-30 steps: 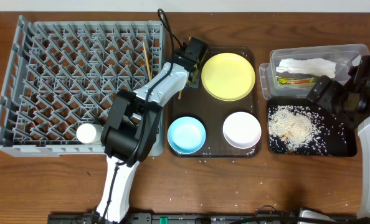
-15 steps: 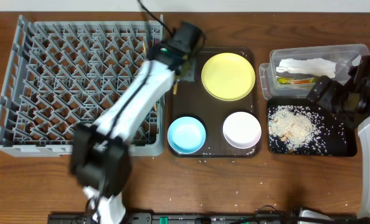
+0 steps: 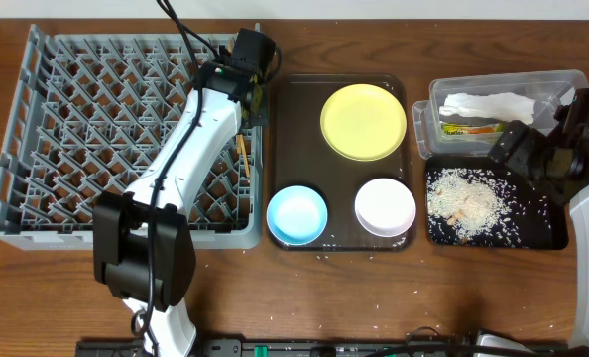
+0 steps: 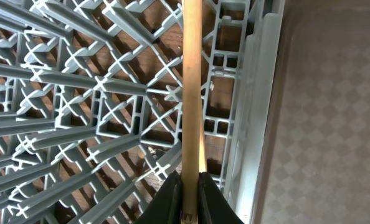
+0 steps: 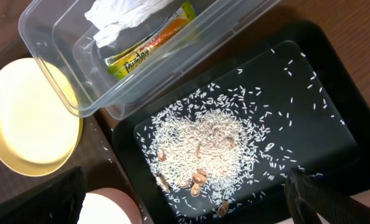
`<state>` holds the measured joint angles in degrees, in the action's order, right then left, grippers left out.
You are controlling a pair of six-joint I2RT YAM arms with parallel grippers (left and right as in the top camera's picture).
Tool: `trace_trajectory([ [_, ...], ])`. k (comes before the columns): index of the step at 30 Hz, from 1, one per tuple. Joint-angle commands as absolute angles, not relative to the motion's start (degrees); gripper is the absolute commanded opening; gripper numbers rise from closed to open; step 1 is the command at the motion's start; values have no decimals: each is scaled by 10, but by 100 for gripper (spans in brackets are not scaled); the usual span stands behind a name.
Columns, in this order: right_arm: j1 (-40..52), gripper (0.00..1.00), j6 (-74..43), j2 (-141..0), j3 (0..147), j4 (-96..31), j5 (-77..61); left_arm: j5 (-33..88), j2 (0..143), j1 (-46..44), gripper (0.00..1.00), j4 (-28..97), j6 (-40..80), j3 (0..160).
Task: Sort waste into correct bins and load items into the dishwasher
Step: 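Insert the second chopstick into the dish rack with the left gripper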
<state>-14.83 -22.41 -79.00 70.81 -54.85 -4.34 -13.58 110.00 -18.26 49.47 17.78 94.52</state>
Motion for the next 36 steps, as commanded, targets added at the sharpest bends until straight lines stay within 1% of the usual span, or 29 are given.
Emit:
trace_trajectory([
  [1, -154, 99, -231, -786, 713, -549, -46, -146, 1099, -180, 17, 488, 177, 943],
  [3, -154, 99, -231, -786, 713, -549, -46, -147, 1099, -180, 17, 488, 177, 943],
  [4, -154, 99, -231, -786, 713, -549, -46, -147, 1099, -180, 22, 487, 176, 943],
  [5, -154, 99, -231, -786, 713, -549, -46, -147, 1099, -179, 24, 483, 174, 944],
  [7, -154, 99, -231, -786, 713, -549, -46, -147, 1099, -177, 25, 473, 165, 944],
  [11, -154, 99, -231, -786, 713, -549, -46, -147, 1099, -167, 31, 441, 157, 944],
  [17, -154, 99, -231, -786, 713, -549, -46, -145, 1114, -136, 31, 355, 157, 943],
  [23, -154, 99, -231, -786, 713, -549, -46, -137, 1158, -129, 30, 300, 156, 943],
  [24, -154, 99, -231, -786, 713, -549, -46, -131, 1163, -129, 27, 295, 153, 943],
  [29, -154, 99, -231, -786, 713, -549, -46, -112, 1177, -129, 26, 279, 151, 943],
  [31, -154, 99, -231, -786, 713, -549, -46, -111, 1177, -129, 20, 276, 148, 943],
  [32, -154, 99, -231, -786, 713, -549, -46, -111, 1177, -129, 12, 272, 148, 943],
  [33, -154, 99, -231, -786, 713, -549, -46, -111, 1176, -129, 8, 271, 149, 943],
  [36, -154, 99, -231, -786, 713, -549, -46, -109, 1176, -130, 8, 268, 149, 943],
])
